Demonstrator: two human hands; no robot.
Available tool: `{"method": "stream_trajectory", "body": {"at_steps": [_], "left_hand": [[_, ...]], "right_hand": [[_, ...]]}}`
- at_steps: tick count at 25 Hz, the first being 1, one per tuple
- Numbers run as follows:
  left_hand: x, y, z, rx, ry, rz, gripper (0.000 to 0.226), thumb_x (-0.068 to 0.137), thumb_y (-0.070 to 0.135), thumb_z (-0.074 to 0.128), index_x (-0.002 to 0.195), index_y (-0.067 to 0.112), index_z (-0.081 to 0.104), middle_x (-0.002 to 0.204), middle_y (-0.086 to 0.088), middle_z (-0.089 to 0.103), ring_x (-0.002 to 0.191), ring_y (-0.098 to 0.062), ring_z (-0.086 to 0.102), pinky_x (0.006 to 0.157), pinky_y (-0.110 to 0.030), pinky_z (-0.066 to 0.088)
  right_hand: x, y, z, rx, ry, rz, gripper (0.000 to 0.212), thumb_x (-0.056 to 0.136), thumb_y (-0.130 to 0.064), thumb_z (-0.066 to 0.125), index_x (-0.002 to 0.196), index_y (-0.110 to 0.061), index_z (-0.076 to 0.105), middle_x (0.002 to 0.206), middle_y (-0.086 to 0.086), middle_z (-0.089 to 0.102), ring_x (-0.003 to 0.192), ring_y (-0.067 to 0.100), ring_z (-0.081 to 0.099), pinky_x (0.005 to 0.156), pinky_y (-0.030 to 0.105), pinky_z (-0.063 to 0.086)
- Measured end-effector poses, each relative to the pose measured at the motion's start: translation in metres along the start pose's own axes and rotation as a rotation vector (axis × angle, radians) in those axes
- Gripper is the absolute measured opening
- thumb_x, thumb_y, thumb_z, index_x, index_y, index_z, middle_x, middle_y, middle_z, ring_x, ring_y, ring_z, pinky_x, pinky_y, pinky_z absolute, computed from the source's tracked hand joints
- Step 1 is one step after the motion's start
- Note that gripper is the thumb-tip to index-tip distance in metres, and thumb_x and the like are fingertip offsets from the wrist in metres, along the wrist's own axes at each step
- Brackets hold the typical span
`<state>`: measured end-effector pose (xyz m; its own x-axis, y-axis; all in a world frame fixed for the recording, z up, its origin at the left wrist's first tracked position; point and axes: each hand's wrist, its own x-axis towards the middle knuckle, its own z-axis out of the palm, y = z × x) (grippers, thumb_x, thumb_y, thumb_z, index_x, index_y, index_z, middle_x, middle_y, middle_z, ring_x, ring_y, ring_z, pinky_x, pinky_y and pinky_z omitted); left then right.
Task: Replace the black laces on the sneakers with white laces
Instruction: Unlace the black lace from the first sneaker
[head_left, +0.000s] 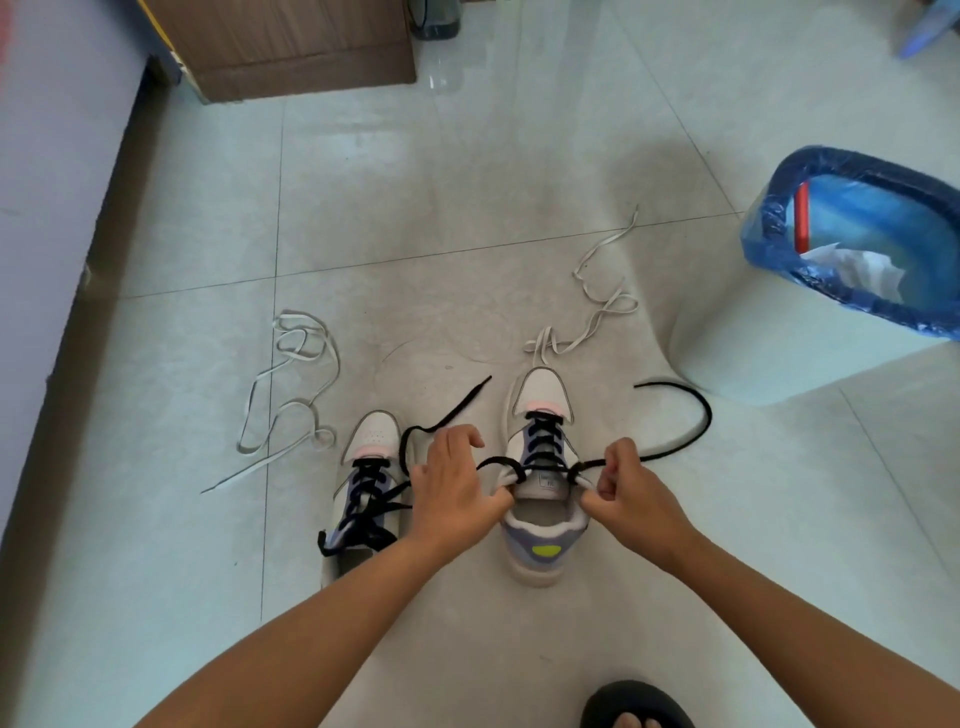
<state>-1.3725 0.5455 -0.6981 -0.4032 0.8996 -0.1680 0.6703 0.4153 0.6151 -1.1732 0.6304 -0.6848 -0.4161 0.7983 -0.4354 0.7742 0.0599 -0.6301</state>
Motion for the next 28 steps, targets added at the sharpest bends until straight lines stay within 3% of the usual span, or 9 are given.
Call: {"method": "stream_trajectory", "body": {"at_steps": [4, 7, 11, 14, 17, 19, 22, 25, 28], "left_hand": [[-0.010, -0.007, 0.009, -0.026, -0.079, -0.063, 0.041, 0.072, 0.032, 0.063, 0.095, 0.030, 0.029, 0.087, 0.013, 0.037, 0.082, -0.012, 0.043, 0.076, -0.031, 0.031], [-0.024, 0.010, 0.035, -0.022, -0.170, -0.156, 0.027, 0.079, 0.028, 0.056, 0.094, 0.025, 0.034, 0.088, 0.008, 0.046, 0.084, -0.021, 0.054, 0.072, -0.032, 0.038], [-0.010, 0.043, 0.061, 0.121, 0.013, -0.135, 0.024, 0.087, 0.028, 0.051, 0.107, 0.017, 0.045, 0.104, 0.001, 0.051, 0.095, -0.020, 0.053, 0.076, -0.031, 0.039], [0.002, 0.046, 0.050, 0.217, 0.089, -0.167, 0.031, 0.078, 0.019, 0.064, 0.107, 0.014, 0.053, 0.101, -0.002, 0.055, 0.088, -0.021, 0.057, 0.072, -0.033, 0.041], [0.004, 0.042, 0.028, 0.262, 0.311, 0.078, 0.050, 0.049, 0.011, 0.080, 0.096, 0.010, 0.061, 0.090, -0.005, 0.061, 0.079, -0.023, 0.059, 0.068, -0.035, 0.043], [0.013, 0.046, 0.002, 0.229, 0.445, 0.259, 0.055, 0.054, 0.019, 0.076, 0.102, 0.013, 0.050, 0.097, -0.008, 0.060, 0.092, -0.020, 0.051, 0.077, -0.036, 0.035], [0.028, 0.060, -0.053, 0.142, 0.627, 0.485, 0.046, 0.065, 0.026, 0.062, 0.102, 0.015, 0.037, 0.105, -0.005, 0.046, 0.098, -0.019, 0.044, 0.084, -0.037, 0.027], [0.031, 0.078, -0.109, 0.069, 0.655, 0.619, 0.047, 0.064, 0.025, 0.061, 0.100, 0.015, 0.033, 0.105, -0.002, 0.039, 0.098, -0.018, 0.042, 0.085, -0.036, 0.025], [0.022, 0.089, -0.147, 0.001, 0.605, 0.601, 0.047, 0.064, 0.033, 0.058, 0.100, 0.016, 0.033, 0.106, 0.000, 0.038, 0.104, -0.004, 0.034, 0.083, -0.038, 0.032]], "right_hand": [[-0.008, 0.008, 0.001, -0.029, -0.039, -0.033, 0.036, 0.082, -0.021, 0.060, 0.077, -0.031, 0.025, 0.060, -0.007, 0.042, 0.049, 0.008, 0.036, 0.054, 0.028, 0.034], [-0.006, 0.007, 0.024, -0.231, -0.075, 0.019, 0.028, 0.085, -0.028, 0.054, 0.088, -0.024, 0.026, 0.067, -0.006, 0.046, 0.055, 0.013, 0.043, 0.051, 0.029, 0.031], [0.013, -0.015, 0.037, -0.300, 0.093, 0.013, 0.028, 0.084, -0.031, 0.051, 0.089, -0.023, 0.025, 0.076, -0.004, 0.049, 0.066, 0.020, 0.047, 0.051, 0.030, 0.031], [0.025, -0.019, 0.036, -0.330, 0.119, 0.037, 0.025, 0.087, -0.026, 0.050, 0.092, -0.020, 0.026, 0.085, 0.003, 0.058, 0.072, 0.023, 0.051, 0.054, 0.031, 0.035], [0.024, -0.018, 0.011, -0.353, 0.151, -0.024, 0.030, 0.086, -0.031, 0.056, 0.093, -0.020, 0.028, 0.085, 0.002, 0.056, 0.080, 0.028, 0.056, 0.057, 0.032, 0.035], [0.019, -0.027, -0.021, -0.194, 0.173, -0.089, 0.036, 0.082, -0.028, 0.064, 0.086, -0.025, 0.029, 0.073, -0.005, 0.049, 0.070, 0.025, 0.054, 0.055, 0.033, 0.034], [0.005, -0.060, -0.068, -0.016, 0.314, -0.332, 0.048, 0.073, -0.018, 0.077, 0.079, -0.029, 0.032, 0.067, -0.009, 0.039, 0.060, 0.015, 0.041, 0.055, 0.030, 0.035], [-0.014, -0.099, -0.097, 0.025, 0.403, -0.445, 0.056, 0.065, -0.011, 0.083, 0.076, -0.030, 0.031, 0.071, -0.010, 0.037, 0.065, 0.012, 0.038, 0.059, 0.026, 0.032], [-0.034, -0.120, -0.114, 0.092, 0.357, -0.435, 0.053, 0.063, -0.021, 0.081, 0.074, -0.035, 0.031, 0.066, -0.008, 0.037, 0.062, 0.012, 0.034, 0.057, 0.019, 0.031]]}}
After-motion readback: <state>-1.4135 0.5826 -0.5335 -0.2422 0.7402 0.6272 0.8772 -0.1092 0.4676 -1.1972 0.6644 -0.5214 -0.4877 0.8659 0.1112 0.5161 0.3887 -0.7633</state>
